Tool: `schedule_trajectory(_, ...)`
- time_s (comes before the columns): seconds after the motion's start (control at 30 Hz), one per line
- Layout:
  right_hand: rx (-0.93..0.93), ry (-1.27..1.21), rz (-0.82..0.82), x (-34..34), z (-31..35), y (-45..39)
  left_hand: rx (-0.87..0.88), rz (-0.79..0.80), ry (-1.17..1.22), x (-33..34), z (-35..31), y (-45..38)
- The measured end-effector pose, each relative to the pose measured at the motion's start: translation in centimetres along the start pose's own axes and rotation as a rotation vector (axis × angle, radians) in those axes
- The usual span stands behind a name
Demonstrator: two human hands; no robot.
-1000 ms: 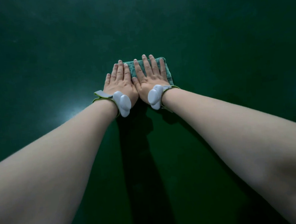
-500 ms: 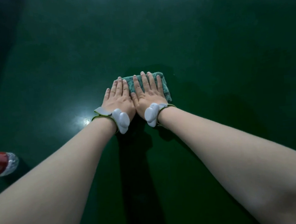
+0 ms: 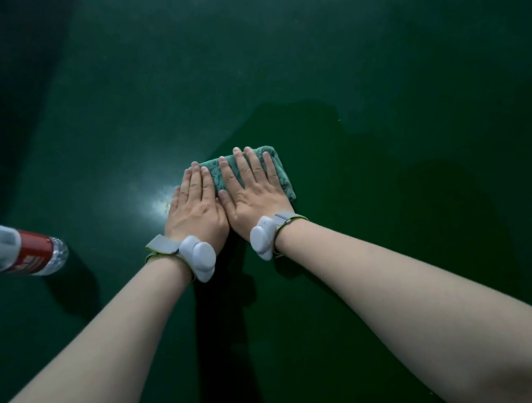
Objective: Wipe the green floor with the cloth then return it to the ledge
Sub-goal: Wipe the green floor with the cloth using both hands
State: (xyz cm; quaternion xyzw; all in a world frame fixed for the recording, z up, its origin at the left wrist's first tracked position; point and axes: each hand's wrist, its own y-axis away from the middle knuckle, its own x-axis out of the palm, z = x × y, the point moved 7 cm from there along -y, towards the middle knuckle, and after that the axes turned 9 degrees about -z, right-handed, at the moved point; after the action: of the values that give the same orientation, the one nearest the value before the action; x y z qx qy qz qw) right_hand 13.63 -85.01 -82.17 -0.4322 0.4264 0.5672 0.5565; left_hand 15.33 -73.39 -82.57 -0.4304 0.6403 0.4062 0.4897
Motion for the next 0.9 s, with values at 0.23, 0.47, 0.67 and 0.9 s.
schedule_trajectory(0.23,-0.011,-0.004,-0.002,-1.1,-2.9,-1.0,0.082,0.063,-0.132,0.0,-2.3,-2.2)
schedule_trajectory(0.47,0.089,0.035,-0.005,-3.2,-9.2,-0.6,0.141,0.155,-0.123,0.5,-8.3,-5.5)
schedule_trajectory(0.67,0.200,0.091,-0.002,-5.8,-17.4,3.9,0.276,0.200,-0.108,2.1,-18.0,-3.8)
schedule_trajectory(0.9,0.336,0.126,0.005,-8.1,-25.8,11.2,0.407,0.239,-0.043,3.7,-28.3,-1.0)
